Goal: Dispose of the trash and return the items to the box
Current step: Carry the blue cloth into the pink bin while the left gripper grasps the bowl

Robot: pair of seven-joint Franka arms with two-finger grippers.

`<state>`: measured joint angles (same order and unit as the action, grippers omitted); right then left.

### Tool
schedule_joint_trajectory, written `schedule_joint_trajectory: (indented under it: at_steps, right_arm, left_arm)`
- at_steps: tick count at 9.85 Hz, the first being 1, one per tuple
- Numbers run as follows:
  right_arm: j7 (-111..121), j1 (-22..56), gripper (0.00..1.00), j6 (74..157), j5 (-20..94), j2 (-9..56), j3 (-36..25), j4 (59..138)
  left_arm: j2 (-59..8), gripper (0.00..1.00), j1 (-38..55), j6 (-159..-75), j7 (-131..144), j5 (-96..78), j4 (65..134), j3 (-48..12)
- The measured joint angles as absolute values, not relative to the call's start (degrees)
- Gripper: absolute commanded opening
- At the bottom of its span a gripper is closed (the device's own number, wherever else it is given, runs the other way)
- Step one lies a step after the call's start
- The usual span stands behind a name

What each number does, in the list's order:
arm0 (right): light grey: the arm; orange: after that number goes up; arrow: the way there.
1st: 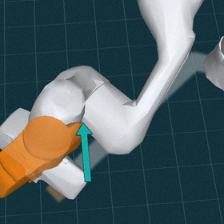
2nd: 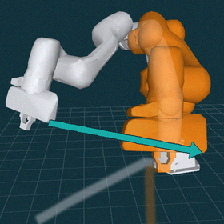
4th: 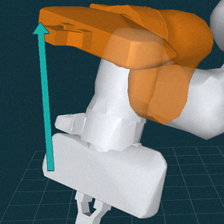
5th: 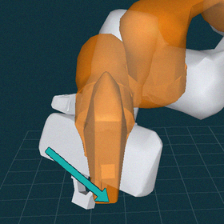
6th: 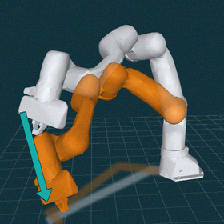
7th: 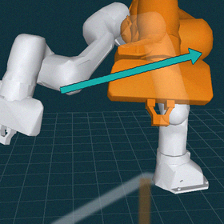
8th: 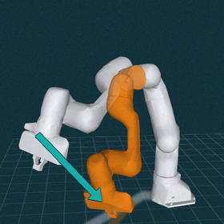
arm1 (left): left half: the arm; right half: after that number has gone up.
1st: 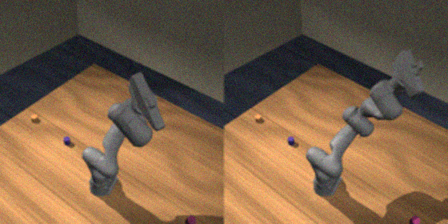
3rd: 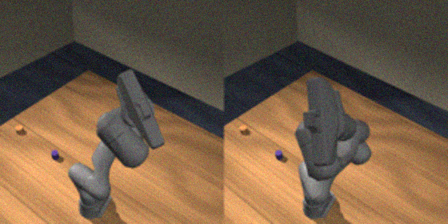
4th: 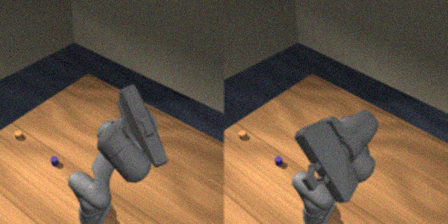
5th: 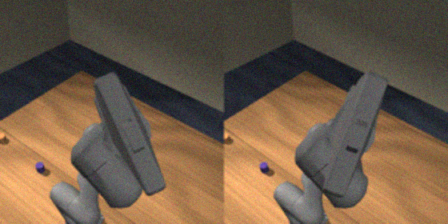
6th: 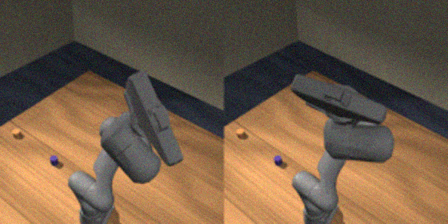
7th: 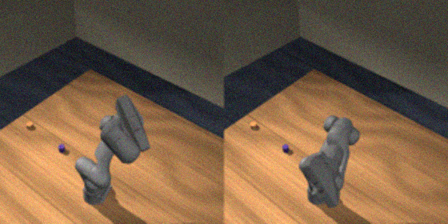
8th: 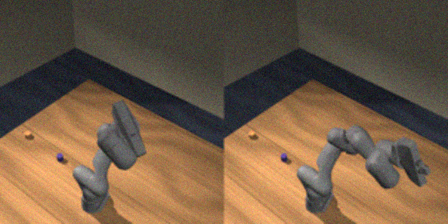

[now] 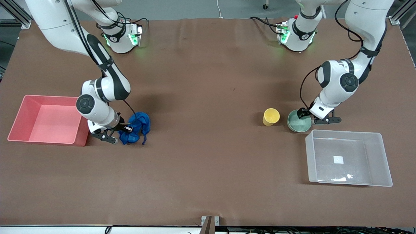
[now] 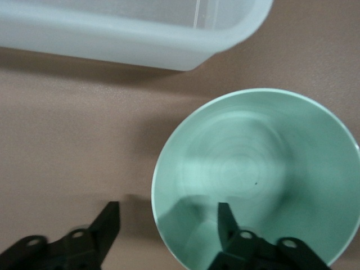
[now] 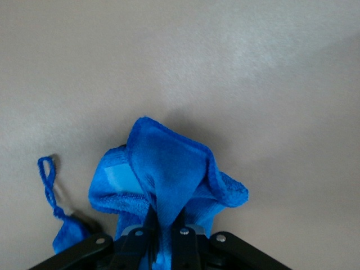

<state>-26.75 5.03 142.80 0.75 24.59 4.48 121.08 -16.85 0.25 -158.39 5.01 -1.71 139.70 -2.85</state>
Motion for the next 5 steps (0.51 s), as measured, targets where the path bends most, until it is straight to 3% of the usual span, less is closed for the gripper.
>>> schedule_joint_trajectory:
  at_steps: [1,3,5]
  right_arm:
    - [-24.94,4.92,0.01,134.82,0.7,21.79,3.64,118.85]
    - [-18.09,4.57,0.01,116.64,0.59,12.98,-0.66,112.52]
    - [-6.29,3.97,0.01,104.77,0.31,5.98,-8.47,107.49]
  left_arm:
    - [-16.83,0.07,0.24,-158.42,5.01,-1.71,139.38,-2.85]
    - [-16.8,0.03,0.23,-158.43,5.01,-1.71,138.62,-2.86]
    - [-16.43,0.01,0.27,-158.49,4.87,-1.71,137.94,-2.97]
